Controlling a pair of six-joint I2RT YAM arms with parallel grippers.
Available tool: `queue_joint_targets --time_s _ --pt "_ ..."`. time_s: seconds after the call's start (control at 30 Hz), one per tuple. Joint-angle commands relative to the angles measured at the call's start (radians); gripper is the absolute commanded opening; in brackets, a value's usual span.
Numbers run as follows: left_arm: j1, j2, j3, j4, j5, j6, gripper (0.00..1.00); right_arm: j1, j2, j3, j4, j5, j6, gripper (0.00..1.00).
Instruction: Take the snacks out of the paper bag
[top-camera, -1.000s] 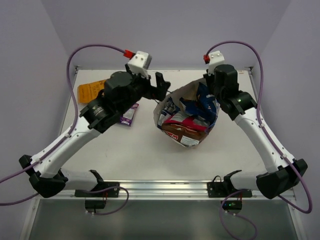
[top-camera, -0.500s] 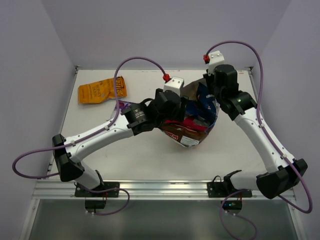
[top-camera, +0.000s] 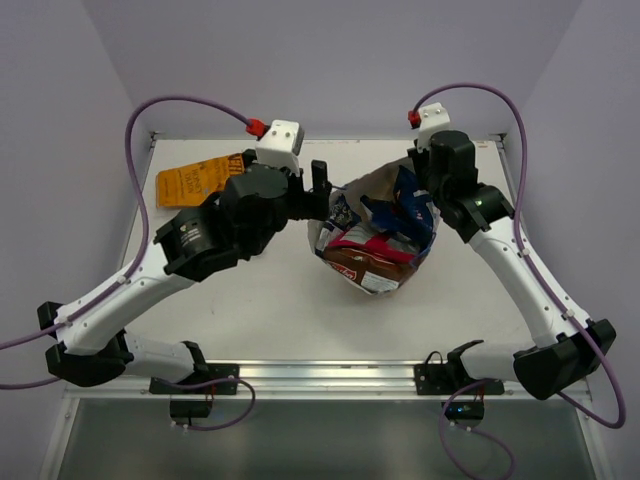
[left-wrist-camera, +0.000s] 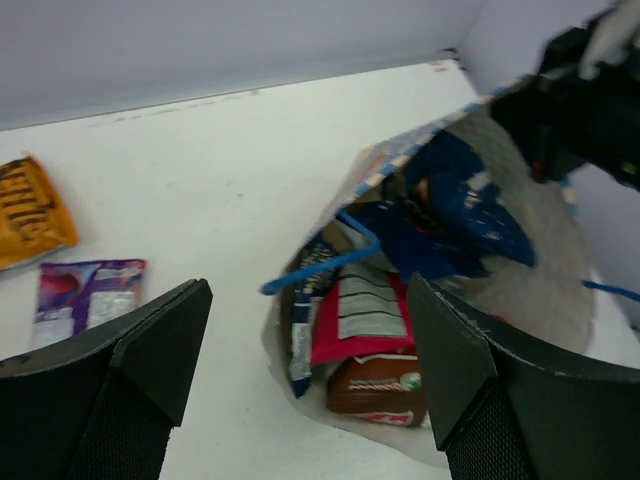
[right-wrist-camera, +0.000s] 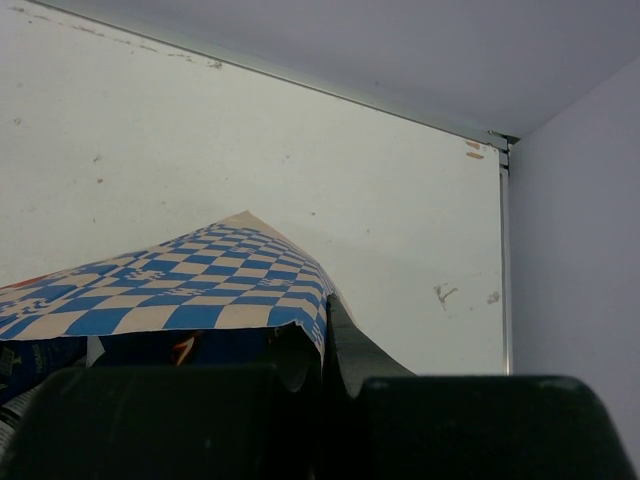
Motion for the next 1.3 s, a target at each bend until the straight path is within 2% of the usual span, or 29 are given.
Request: queue_joint_targets --time_s 0.0,0.1,0.17,0.27,0.3,0.4,0.5,0.67,0.8,1.0,1.07,1.1,1.2,1.27 --pt "-0.044 0.003 -0.020 0.058 0.283 0.022 0.87 0.003 -0.039 0.015 0.094 0.028 -0.011 0.00" --pt "-0.104 0.020 -0.074 0.111 0.356 0.026 0.86 0.003 -0.039 0.012 0.094 0.031 -0.011 0.00" --pt "-0.115 0.049 -0.092 0.105 0.350 0.017 0.86 0.003 -0.040 0.009 0.093 0.031 -0.009 0.00" --pt "-0.112 0.089 -0.126 0.088 0.283 -0.021 0.86 0.003 -0.042 0.008 0.087 0.033 -0.008 0.00" --pt "-0.109 0.100 -0.131 0.076 0.208 -0.030 0.86 0.001 -0.043 0.008 0.087 0.034 -0.009 0.00" --pt "-0.042 0.158 -0.126 0.034 0.136 -0.064 0.86 0.003 -0.043 0.006 0.085 0.033 -0.001 0.00" --pt "0.047 0.177 -0.177 0.095 0.145 -0.067 0.86 0.003 -0.049 0.001 0.080 0.030 0.002 0.00" --pt "0.104 0.238 -0.183 0.158 0.134 -0.012 0.86 0.003 -0.060 -0.017 0.090 0.030 -0.001 0.00" --pt "0.134 0.296 -0.165 0.177 0.158 0.003 0.81 0.003 -0.062 -0.022 0.088 0.028 0.003 0.00" --pt "0.140 0.358 -0.165 0.241 0.223 0.023 0.68 0.003 -0.063 -0.031 0.094 0.025 0.003 0.00" --pt "0.141 0.373 -0.148 0.241 0.214 0.028 0.52 0.003 -0.060 -0.029 0.094 0.025 0.003 0.00" --pt "0.141 0.381 -0.131 0.247 0.208 0.035 0.31 0.003 -0.059 -0.028 0.093 0.025 0.005 0.00" --pt "0.141 0.365 -0.099 0.253 0.211 0.068 0.03 0.001 -0.057 -0.029 0.094 0.025 0.002 0.00" --pt "0.140 0.350 -0.039 0.238 0.212 0.086 0.00 0.003 -0.055 -0.032 0.094 0.034 -0.004 0.00"
